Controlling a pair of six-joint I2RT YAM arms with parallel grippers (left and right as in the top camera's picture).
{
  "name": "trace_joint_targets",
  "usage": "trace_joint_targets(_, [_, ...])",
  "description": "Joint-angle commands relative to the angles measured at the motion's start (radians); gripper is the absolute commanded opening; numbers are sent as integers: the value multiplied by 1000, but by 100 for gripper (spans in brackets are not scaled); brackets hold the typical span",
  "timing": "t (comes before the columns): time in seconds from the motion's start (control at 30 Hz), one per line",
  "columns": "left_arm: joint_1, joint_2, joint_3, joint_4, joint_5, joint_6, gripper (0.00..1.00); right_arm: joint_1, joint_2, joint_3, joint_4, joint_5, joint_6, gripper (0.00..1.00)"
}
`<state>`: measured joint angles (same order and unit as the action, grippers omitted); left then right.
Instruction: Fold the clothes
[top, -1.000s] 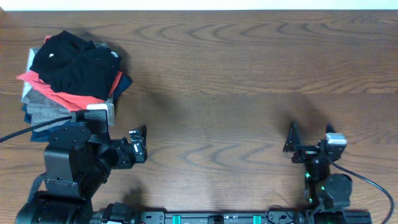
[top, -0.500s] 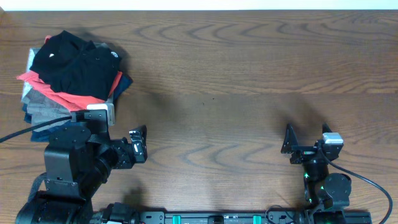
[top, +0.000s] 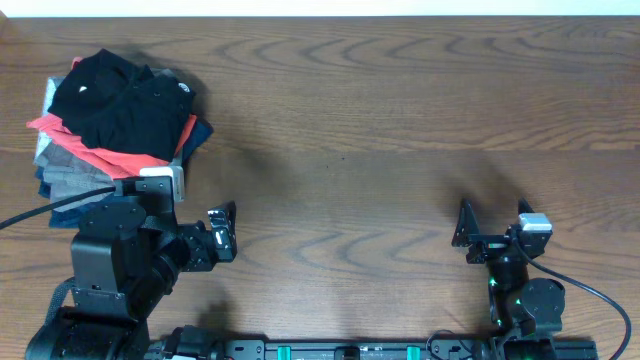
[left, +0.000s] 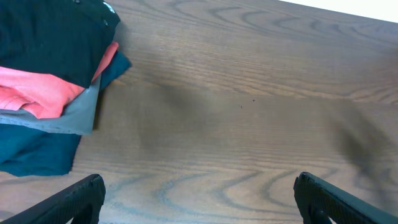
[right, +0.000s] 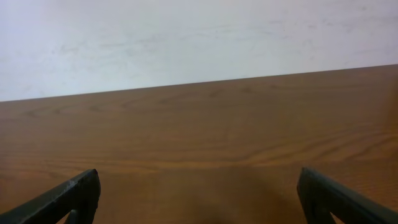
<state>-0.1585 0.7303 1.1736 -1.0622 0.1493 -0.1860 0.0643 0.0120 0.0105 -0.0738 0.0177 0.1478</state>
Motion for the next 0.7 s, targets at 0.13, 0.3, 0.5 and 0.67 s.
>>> trace_joint_targets(0.13, [0, 0, -5, 1, -12, -2, 98, -7, -7, -5, 0, -7, -14, 99])
trace_joint_targets(0.3, [0, -11, -5, 1, -12, -2, 98, -7, -7, -5, 0, -7, -14, 99])
trace_joint_targets(0.5, [18, -92, -42, -43, -101, 21, 98, -7, -7, -5, 0, -7, -14, 99])
trace_joint_targets(0.67, [53, -252, -224, 8, -118, 21, 98, -7, -7, -5, 0, -7, -14, 99])
